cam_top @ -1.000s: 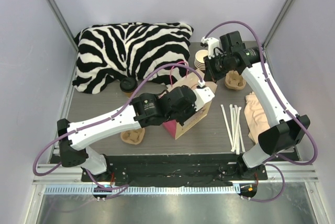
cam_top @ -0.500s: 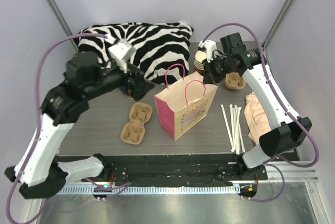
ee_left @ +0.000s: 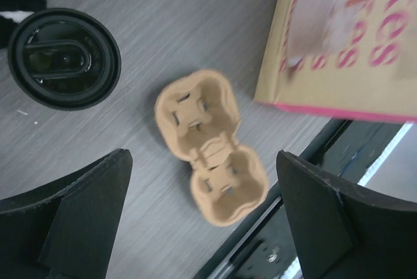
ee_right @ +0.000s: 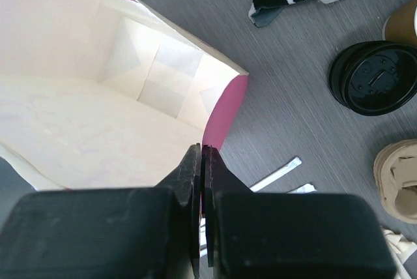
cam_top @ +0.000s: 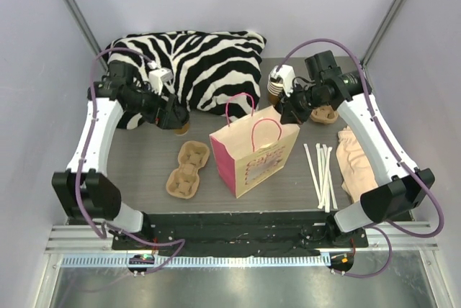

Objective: Pack the takeout coffee

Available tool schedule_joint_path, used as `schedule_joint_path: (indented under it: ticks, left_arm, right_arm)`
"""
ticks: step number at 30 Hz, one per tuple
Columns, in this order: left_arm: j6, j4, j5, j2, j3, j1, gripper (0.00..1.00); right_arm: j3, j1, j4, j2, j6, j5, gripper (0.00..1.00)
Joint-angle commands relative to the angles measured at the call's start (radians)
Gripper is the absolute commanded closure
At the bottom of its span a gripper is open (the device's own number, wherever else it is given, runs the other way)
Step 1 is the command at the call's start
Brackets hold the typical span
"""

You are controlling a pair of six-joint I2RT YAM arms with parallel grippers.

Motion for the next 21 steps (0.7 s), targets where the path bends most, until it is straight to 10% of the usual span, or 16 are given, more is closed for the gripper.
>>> schedule_joint_path:
  ticks: [1, 21]
  left_arm:
    - [0.268, -0.129, -0.048, 0.086, 0.112, -0.077, 0.03]
    - [0.728, 0.085, -0.122, 0.204, -0.1, -0.218, 0.08]
  right_arm:
    - [-0.004, 0.011, -0.011, -0.057, -0.078, -0.015, 0.99]
    - [-0.015, 0.026, -0.047, -0.036, -0.294, -0.193, 0.99]
